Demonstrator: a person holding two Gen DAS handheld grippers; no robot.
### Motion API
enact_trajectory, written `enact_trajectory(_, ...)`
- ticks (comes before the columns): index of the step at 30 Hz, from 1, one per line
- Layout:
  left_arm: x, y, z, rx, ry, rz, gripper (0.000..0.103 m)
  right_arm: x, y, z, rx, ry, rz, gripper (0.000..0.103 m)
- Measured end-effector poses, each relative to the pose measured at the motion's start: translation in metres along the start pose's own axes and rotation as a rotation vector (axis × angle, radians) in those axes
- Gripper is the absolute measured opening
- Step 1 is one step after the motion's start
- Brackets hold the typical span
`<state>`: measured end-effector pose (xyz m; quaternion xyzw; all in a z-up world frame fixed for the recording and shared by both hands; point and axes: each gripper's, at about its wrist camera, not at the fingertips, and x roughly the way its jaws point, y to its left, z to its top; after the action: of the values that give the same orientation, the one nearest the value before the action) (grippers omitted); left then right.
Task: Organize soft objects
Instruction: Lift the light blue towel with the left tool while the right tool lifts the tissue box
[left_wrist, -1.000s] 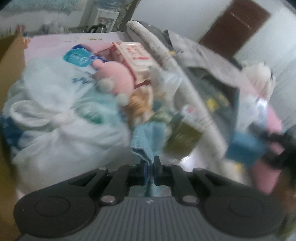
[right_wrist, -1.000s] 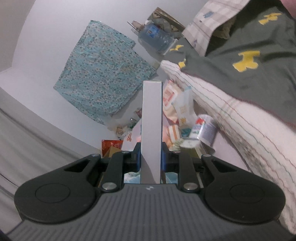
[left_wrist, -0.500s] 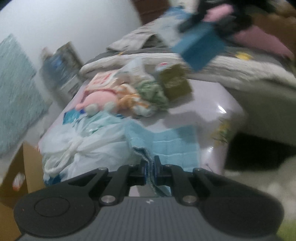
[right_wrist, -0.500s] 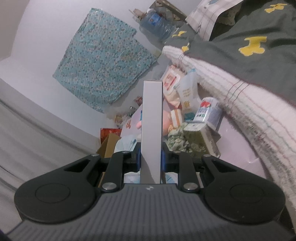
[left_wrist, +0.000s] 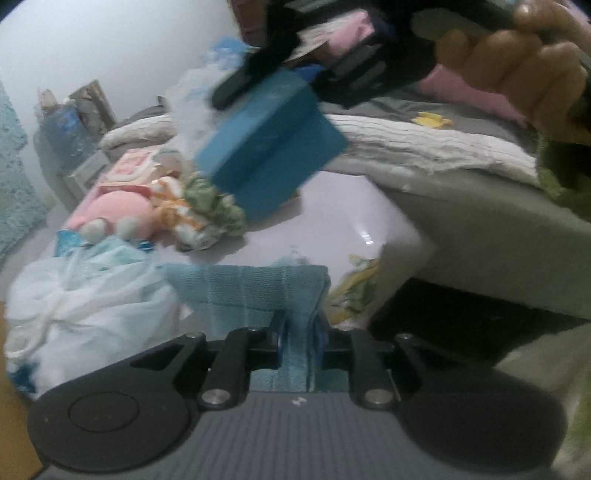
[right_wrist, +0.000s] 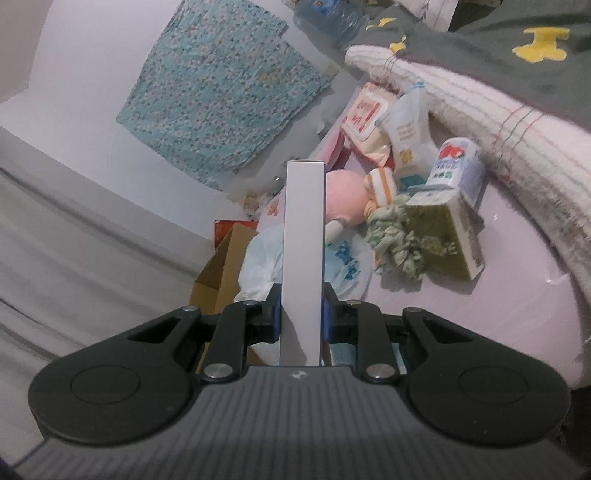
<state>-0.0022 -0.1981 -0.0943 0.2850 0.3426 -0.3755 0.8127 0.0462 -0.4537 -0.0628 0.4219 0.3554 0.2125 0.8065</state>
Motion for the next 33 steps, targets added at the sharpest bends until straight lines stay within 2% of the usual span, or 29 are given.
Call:
enact_trajectory(3,0.011,-0.012,-0.002,0.038,0.029,-0.011,0.022,0.002,0.0,0.0,0.009,0.018,0.045,0.019)
enact_trajectory(6,0.017,-0.016,-0.005,0.04,0.034,-0.025,0.032,0.009,-0.003,-0.004,0.015,0.047,0.063,0.019)
enact_trajectory(7,0.017,-0.016,-0.005,0.036,0.031,-0.033,0.035,0.012,-0.004,-0.006,0.013,0.058,0.056,0.019)
enact_trajectory(9,0.016,-0.015,-0.006,0.02,0.034,-0.058,0.049,0.02,-0.009,-0.011,0.012,0.083,0.034,0.019)
enact_trajectory(13,0.007,-0.01,-0.006,-0.004,0.047,-0.074,0.055,0.033,-0.02,-0.02,-0.012,0.115,-0.055,0.019)
enact_trajectory(18,-0.016,0.012,-0.007,-0.117,0.026,-0.116,0.062,0.041,-0.027,-0.03,-0.051,0.135,-0.127,0.019)
enact_trajectory(22,-0.023,0.034,-0.01,-0.22,0.02,-0.097,0.064,0.04,-0.028,-0.031,-0.06,0.133,-0.13,0.02)
enact_trajectory(25,-0.007,0.049,-0.011,-0.314,0.092,-0.056,0.063,0.039,-0.029,-0.031,-0.065,0.13,-0.132,0.02)
enact_trajectory(26,0.001,0.054,-0.012,-0.35,0.126,-0.051,0.059,0.038,-0.029,-0.031,-0.067,0.128,-0.133,0.02)
enact_trajectory(28,0.014,0.064,-0.016,-0.42,0.168,-0.075,0.053,0.039,-0.029,-0.03,-0.068,0.126,-0.137,0.02)
enact_trajectory(30,0.02,0.075,-0.02,-0.499,0.18,-0.133,0.048,0.038,-0.03,-0.03,-0.068,0.125,-0.141,0.02)
enact_trajectory(33,0.023,0.082,-0.021,-0.535,0.176,-0.166,0.047,0.035,-0.033,-0.029,-0.059,0.125,-0.141,0.02)
